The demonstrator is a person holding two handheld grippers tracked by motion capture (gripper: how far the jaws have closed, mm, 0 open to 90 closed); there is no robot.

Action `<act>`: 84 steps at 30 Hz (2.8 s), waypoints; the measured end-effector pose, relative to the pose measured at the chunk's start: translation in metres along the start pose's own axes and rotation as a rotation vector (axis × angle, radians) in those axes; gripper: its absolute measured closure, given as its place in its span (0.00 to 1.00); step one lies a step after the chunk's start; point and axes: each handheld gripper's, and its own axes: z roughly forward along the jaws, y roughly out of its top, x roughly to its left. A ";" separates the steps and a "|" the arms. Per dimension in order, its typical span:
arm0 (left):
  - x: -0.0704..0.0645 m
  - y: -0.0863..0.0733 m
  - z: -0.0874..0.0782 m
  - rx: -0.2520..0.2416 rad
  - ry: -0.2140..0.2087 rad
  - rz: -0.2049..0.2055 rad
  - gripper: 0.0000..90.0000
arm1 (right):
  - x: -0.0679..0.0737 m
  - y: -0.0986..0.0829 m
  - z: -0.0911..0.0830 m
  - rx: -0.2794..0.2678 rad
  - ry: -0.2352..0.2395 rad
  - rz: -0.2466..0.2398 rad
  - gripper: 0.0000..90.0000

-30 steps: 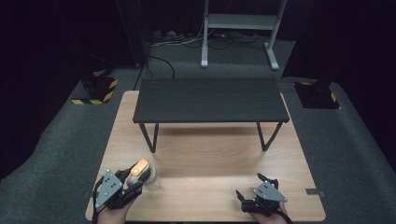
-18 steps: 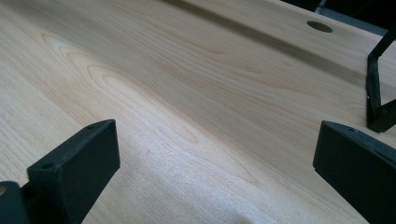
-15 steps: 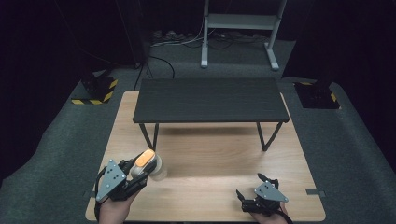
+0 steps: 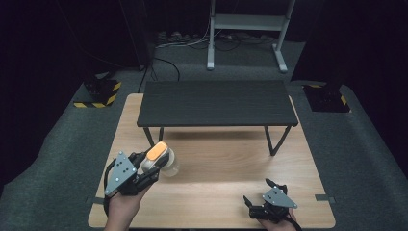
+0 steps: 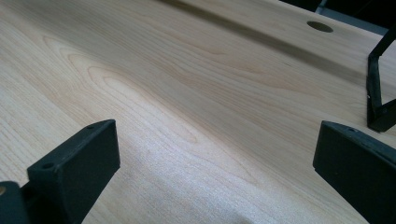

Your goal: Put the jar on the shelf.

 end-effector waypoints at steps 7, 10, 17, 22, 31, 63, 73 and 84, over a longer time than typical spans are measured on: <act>0.001 0.014 0.007 -0.026 0.002 0.019 0.64 | 0.000 0.000 0.000 0.000 0.001 0.004 0.00; 0.002 0.022 0.012 -0.039 0.003 0.027 0.64 | 0.000 0.000 0.000 0.000 0.001 0.005 0.00; 0.006 0.036 0.019 -0.064 0.006 0.036 0.64 | -0.001 0.000 0.000 -0.002 0.002 0.009 0.00; 0.007 0.045 0.024 -0.074 0.008 0.048 0.64 | -0.001 0.000 0.000 -0.004 0.003 0.012 0.00; 0.010 0.064 0.037 -0.100 0.012 0.066 0.64 | -0.002 0.000 -0.001 -0.007 0.006 0.016 0.00; 0.025 0.097 0.093 -0.131 0.040 0.075 0.64 | -0.003 -0.001 -0.002 -0.015 0.014 0.027 0.00; 0.029 0.094 0.109 -0.118 0.044 0.070 0.64 | -0.003 -0.001 -0.002 -0.017 0.016 0.029 0.00; 0.027 0.093 0.131 -0.096 0.045 0.066 0.64 | -0.004 -0.001 -0.002 -0.022 0.016 0.031 0.00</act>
